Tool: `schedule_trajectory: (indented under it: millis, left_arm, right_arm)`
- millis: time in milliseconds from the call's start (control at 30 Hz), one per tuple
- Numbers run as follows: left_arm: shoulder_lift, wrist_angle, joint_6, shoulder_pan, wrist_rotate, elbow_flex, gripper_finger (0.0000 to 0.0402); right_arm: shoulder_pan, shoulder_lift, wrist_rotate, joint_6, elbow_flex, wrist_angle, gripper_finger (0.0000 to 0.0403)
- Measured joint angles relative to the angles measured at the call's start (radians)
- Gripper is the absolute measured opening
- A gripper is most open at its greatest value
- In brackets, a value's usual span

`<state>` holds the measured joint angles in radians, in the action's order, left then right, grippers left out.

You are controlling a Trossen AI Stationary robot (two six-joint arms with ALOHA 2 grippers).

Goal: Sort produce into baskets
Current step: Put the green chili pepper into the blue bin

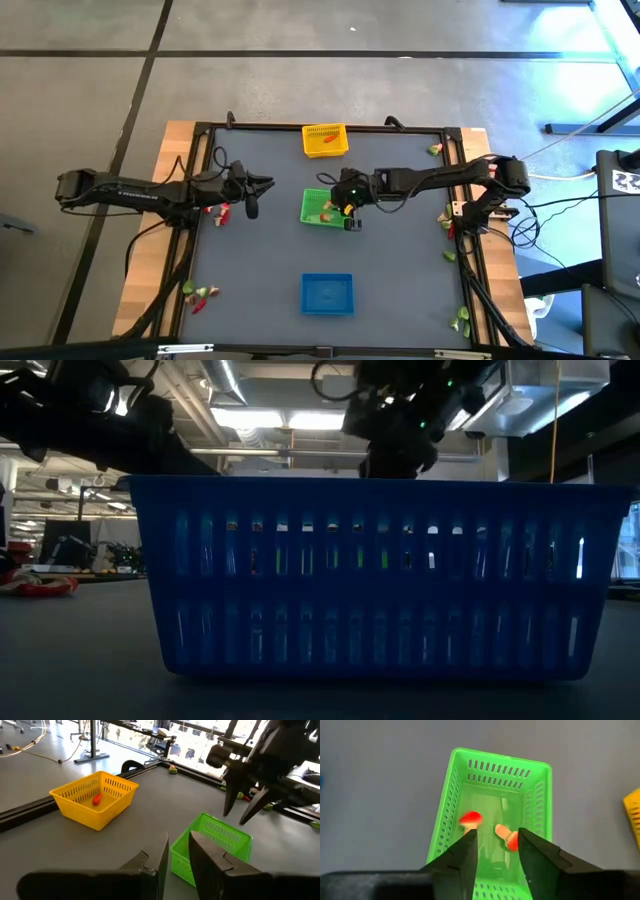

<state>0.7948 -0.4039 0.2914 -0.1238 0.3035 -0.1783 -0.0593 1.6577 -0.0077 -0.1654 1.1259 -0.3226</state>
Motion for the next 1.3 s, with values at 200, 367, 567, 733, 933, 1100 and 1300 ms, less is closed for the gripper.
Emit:
schedule_trajectory:
  millis: [200, 367, 567, 733, 933, 1100, 1300]
  left_arm:
    - [0.0, 0.003, -0.006, 0.0, 0.0, 0.0, 0.0072]
    - [0.0, 0.002, -0.007, -0.006, 0.0, 0.0, 0.0072]
    - [0.0, -0.006, -0.007, -0.042, 0.001, 0.0, 0.0072]
    - [0.0, -0.005, -0.007, -0.078, 0.001, 0.0, 0.0072]
    - [0.0, -0.005, -0.007, -0.112, 0.001, 0.0, 0.0072]
    - [0.0, -0.004, -0.005, -0.122, 0.001, 0.0, 0.0072]
    - [0.0, -0.004, -0.005, -0.121, 0.001, 0.0, 0.0072]
  right_arm:
    - [-0.002, -0.113, 0.099, -0.005, 0.0, -0.183, 0.0151]
    - [-0.073, -0.21, 0.173, -0.028, 0.0, -0.376, 0.0151]
    - [-0.259, -0.278, 0.184, -0.137, 0.001, -0.514, 0.0151]
    - [-0.445, -0.287, 0.185, -0.233, 0.001, -0.558, 0.0151]
    - [-0.66, -0.284, 0.195, -0.29, 0.001, -0.566, 0.0151]
    - [-0.806, -0.284, 0.218, -0.265, 0.001, -0.572, 0.0151]
    - [-0.898, -0.263, 0.218, -0.215, 0.001, -0.571, 0.0151]
